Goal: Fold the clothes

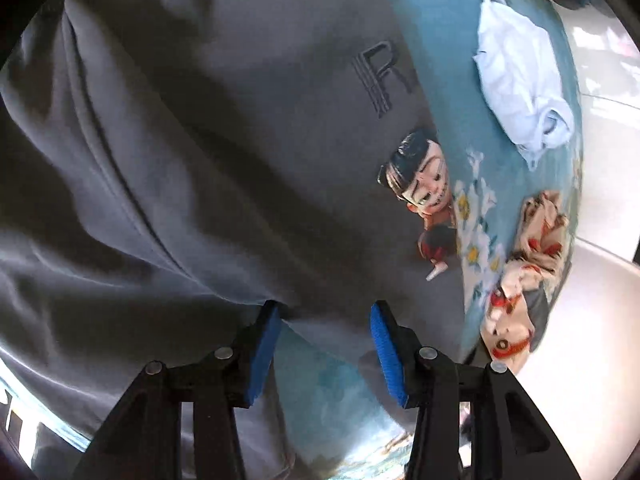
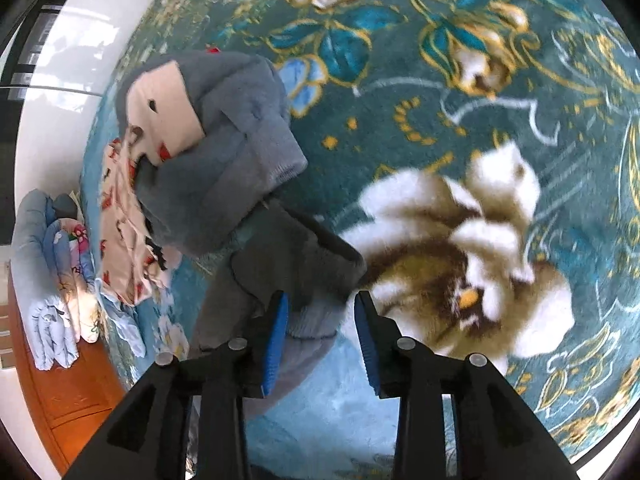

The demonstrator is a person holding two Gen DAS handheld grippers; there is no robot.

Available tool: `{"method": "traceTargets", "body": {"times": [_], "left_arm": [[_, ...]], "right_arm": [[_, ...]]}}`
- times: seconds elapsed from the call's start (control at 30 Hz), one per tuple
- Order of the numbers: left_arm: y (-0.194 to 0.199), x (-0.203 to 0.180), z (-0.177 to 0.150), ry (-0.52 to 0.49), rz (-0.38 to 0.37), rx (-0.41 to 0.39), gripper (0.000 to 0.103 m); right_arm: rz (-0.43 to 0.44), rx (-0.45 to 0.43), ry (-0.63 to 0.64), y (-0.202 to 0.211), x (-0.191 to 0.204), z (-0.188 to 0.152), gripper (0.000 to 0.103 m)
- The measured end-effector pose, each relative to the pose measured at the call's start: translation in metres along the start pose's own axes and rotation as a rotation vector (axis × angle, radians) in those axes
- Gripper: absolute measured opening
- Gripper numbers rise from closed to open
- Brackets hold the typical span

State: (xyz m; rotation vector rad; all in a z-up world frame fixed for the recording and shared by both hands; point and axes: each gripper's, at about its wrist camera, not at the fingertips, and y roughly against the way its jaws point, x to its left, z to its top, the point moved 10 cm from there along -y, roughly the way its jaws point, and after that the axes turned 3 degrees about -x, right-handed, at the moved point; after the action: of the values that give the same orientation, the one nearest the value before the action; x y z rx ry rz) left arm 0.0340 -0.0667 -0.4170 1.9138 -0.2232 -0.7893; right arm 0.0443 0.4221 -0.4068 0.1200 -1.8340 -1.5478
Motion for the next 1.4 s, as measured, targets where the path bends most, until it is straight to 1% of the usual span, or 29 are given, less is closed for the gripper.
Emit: {"method": "traceTargets", "body": {"times": [0.07,0.13,0.17,0.23,0.27,0.3,0.4,0.43,0.47,0.53,0.57,0.63,0.7,0.73,0.8,0.87,0.93,0.97,1.0,1.07,1.1,1.13,1.17,1.2,1.23,1.3,1.4], "left_arm": [[-0.002,0.0,0.002,0.021,0.011,-0.019,0.021],[0.0,0.0,0.004,0.028,0.012,-0.03,0.011],[0.003,-0.002,0.005,0.023,0.011,-0.035,0.008],[0.013,-0.01,0.006,-0.003,0.013,-0.047,0.007],[0.018,-0.014,0.007,-0.015,0.014,-0.053,0.006],[0.023,-0.018,0.007,-0.028,0.015,-0.058,0.006],[0.052,-0.036,0.009,-0.11,-0.028,-0.084,0.006],[0.062,-0.041,0.008,-0.145,-0.05,-0.088,0.006],[0.07,-0.043,0.006,-0.187,-0.058,-0.085,0.006],[0.067,-0.036,-0.004,-0.248,-0.02,-0.046,0.006],[0.06,-0.028,-0.01,-0.265,0.012,-0.022,0.006],[0.037,-0.011,-0.015,-0.263,0.074,0.006,0.006],[0.015,0.001,-0.02,-0.251,0.122,0.024,0.006],[0.009,0.004,-0.021,-0.239,0.129,0.026,0.006],[0.004,0.003,-0.019,-0.229,0.121,0.029,0.006],[0.008,0.002,-0.02,-0.222,0.092,0.044,0.007],[0.015,0.0,-0.022,-0.214,0.058,0.062,0.01],[0.019,0.0,-0.022,-0.21,0.041,0.071,0.015],[0.023,0.0,-0.023,-0.205,0.026,0.075,0.02],[0.042,0.002,-0.023,-0.203,-0.015,0.061,0.041],[0.051,0.002,-0.02,-0.207,-0.034,0.05,0.045],[0.062,0.004,-0.015,-0.221,-0.036,0.03,0.05],[0.076,0.013,-0.009,-0.239,-0.022,0.006,0.052],[0.09,0.024,-0.001,-0.256,0.0,-0.017,0.052],[0.103,0.038,0.009,-0.269,0.03,-0.044,0.053],[0.124,0.071,0.03,-0.284,0.116,-0.106,0.053],[0.142,0.12,0.055,-0.242,0.223,-0.16,0.053]], "right_arm": [[-0.002,0.009,-0.012,-0.005,-0.001,-0.003,0.036],[0.011,0.018,-0.04,-0.009,0.0,-0.004,0.036],[0.016,0.023,-0.056,-0.011,0.0,-0.004,0.036],[0.015,0.034,-0.094,-0.013,-0.003,-0.003,0.035],[0.016,0.038,-0.112,-0.014,-0.003,-0.003,0.027],[0.02,0.04,-0.124,-0.014,-0.002,-0.003,0.015],[0.033,0.016,-0.097,-0.003,0.012,0.005,0.012],[0.061,-0.012,-0.074,0.007,0.023,0.011,0.011],[0.118,-0.059,-0.04,0.023,0.038,0.018,0.011],[0.201,-0.136,0.064,0.054,0.063,0.024,0.011],[0.197,-0.153,0.111,0.061,0.067,0.024,0.011],[0.09,-0.13,0.158,0.048,0.049,0.02,0.011],[-0.023,-0.063,0.11,0.018,0.014,0.014,0.011],[-0.051,-0.043,0.072,0.008,0.0,0.011,0.011],[-0.057,-0.041,0.027,0.001,-0.009,0.01,0.011],[-0.073,-0.045,0.044,-0.001,-0.007,0.01,0.011],[-0.092,-0.046,0.068,-0.002,-0.004,0.011,0.012],[-0.095,-0.046,0.071,-0.001,-0.003,0.012,0.012],[-0.096,-0.048,0.073,-0.001,-0.001,0.013,0.015],[-0.096,-0.06,0.075,0.003,0.004,0.013,0.015],[-0.093,-0.069,0.079,0.007,0.006,0.012,0.021],[-0.088,-0.079,0.084,0.012,0.009,0.01,0.026],[-0.083,-0.089,0.09,0.017,0.012,0.008,0.03],[-0.074,-0.097,0.094,0.024,0.014,0.005,0.03],[-0.061,-0.102,0.095,0.032,0.017,0.0,0.03],[-0.046,-0.114,0.101,0.047,0.019,-0.013,0.033],[-0.033,-0.102,0.112,0.069,0.011,-0.042,0.036]]}}
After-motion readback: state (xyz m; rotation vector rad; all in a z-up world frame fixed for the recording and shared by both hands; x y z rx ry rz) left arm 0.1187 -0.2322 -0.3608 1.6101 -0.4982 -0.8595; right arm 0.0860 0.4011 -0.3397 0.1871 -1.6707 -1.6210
